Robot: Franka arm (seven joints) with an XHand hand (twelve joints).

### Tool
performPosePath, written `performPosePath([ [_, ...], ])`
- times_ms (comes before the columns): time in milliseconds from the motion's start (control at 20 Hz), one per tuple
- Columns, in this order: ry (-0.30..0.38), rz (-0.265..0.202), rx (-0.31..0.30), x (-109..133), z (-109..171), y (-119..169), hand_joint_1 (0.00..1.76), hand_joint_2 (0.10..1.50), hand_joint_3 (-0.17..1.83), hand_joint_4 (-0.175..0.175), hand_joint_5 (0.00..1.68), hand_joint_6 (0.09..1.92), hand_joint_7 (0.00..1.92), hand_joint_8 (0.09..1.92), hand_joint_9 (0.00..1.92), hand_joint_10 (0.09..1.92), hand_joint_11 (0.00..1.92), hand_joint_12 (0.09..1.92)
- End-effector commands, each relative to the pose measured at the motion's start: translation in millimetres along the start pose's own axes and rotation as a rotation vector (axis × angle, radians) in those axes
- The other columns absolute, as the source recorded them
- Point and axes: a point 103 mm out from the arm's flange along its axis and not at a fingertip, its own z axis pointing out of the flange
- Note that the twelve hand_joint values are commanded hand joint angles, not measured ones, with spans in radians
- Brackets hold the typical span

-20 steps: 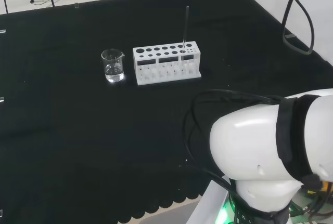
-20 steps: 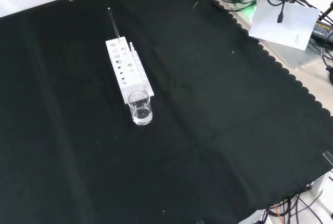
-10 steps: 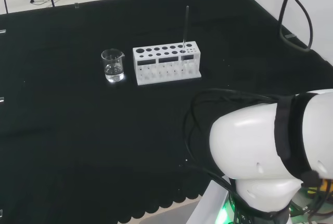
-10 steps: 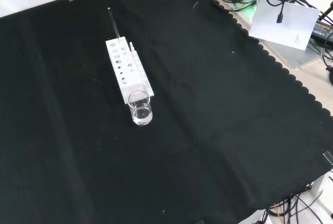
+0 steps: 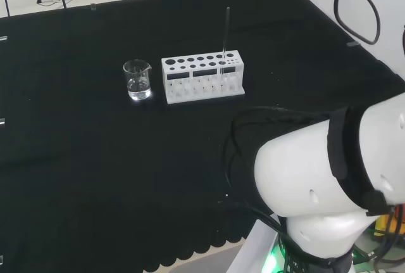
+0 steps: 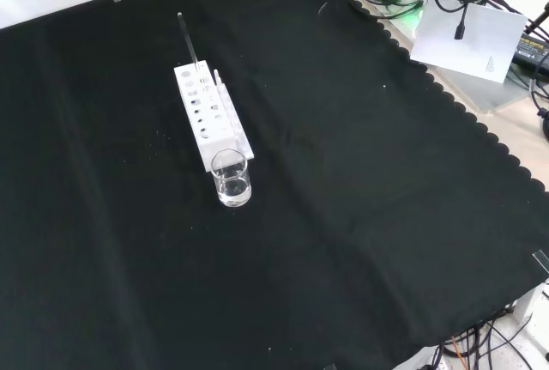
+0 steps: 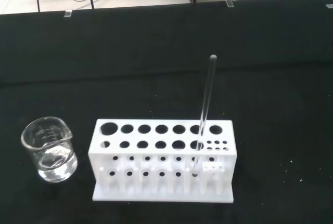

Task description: Take the glass rod from the white test tube rack.

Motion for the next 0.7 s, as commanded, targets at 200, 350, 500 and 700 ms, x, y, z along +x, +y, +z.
performPosePath([
  [200, 0.039, 0.03, 0.003, -33.3, 0.9, 58.7, 0.69, 0.88, 0.54, -0.175, 0.03, 0.09, 0.0, 0.33, 0.0, 0.36, 0.0, 0.62],
  [350, 0.043, 0.031, 0.004, -37.0, 3.0, 75.4, 0.69, 0.88, 0.54, -0.175, 0.03, 0.09, 0.0, 0.33, 0.0, 0.36, 0.0, 0.62],
  [500, 0.05, 0.014, 0.017, -36.4, 6.4, 93.3, 0.69, 0.89, 0.54, -0.175, 0.03, 0.09, 0.0, 0.34, 0.0, 0.36, 0.0, 0.62],
  [700, 0.043, -0.011, 0.032, -31.1, 13.2, 114.6, 0.69, 0.89, 0.53, -0.175, 0.03, 0.09, 0.0, 0.36, 0.0, 0.39, 0.0, 0.63],
])
